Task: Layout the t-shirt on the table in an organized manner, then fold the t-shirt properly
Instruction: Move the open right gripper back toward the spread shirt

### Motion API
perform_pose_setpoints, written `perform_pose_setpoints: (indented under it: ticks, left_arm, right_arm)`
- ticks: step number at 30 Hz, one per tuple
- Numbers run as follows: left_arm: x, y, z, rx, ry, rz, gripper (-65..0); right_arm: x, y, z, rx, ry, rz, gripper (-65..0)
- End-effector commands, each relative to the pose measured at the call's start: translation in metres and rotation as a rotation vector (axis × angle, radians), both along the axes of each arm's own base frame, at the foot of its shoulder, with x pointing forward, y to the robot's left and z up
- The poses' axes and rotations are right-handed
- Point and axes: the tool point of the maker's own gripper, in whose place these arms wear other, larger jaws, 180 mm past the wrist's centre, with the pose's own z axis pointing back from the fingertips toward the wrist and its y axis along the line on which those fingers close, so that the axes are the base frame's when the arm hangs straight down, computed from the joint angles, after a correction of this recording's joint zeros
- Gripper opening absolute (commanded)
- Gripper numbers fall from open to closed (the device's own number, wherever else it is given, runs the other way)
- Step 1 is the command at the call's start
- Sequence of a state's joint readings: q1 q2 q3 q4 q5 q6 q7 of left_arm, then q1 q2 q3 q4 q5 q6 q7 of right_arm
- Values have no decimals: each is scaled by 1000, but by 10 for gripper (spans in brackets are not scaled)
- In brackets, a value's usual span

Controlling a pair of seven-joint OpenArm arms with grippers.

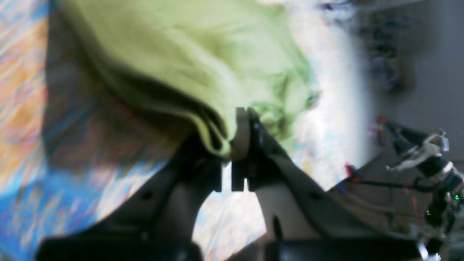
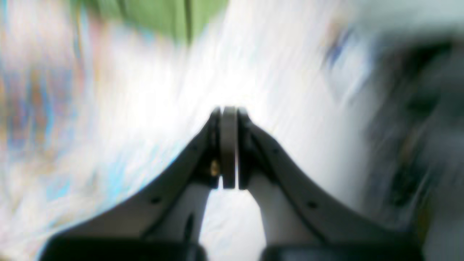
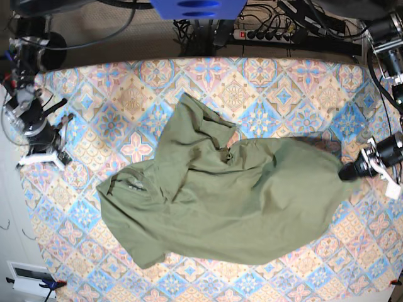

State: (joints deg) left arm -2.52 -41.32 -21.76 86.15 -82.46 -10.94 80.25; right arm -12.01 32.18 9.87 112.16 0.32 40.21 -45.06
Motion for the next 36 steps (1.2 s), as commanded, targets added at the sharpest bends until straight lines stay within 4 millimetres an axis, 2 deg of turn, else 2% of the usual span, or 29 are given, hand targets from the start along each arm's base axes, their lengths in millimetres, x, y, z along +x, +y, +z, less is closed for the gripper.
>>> perform_pose_setpoints:
  ticks: [1,4,9,12,17,20,22,25,29,33,36]
  left_arm:
    - [-4,-3,15,0,-46,-25,-650]
    - [-22,5,4,14,-11,-3,-650]
    - [-34,14,-3,18,16,25,-650]
    - [-35,15,-4,20,21,25,-650]
    - [-35,18,-8,53,32,31,-650]
    - [-35,19,-11,64,37,35,-650]
    - [-36,19,-11,64,39,35,-650]
    - [-36,19,-11,62,39,35,-642]
    - [-36,19,-12,62,40,36,-538]
    - [-36,19,-12,60,40,36,-482]
    - [-36,19,-12,60,41,37,-459]
  right_arm:
    - [4,10,17,40,-63,39,-645]
    - [-14,17,-6,68,0,36,-646]
    - [-20,64,-29,146,54,116,-634]
    - [-15,97,-35,191,66,164,-566]
    - [-1,134,-33,267,61,152,-418]
    - [15,144,-25,306,28,141,-378]
    - [31,148,-16,326,-4,140,-374]
    - [48,154,-14,407,1,137,-374]
    - [69,155,-11,562,23,104,-374]
    - [80,148,-9,726,30,49,-374]
    - [78,144,-26,825,84,1,-374]
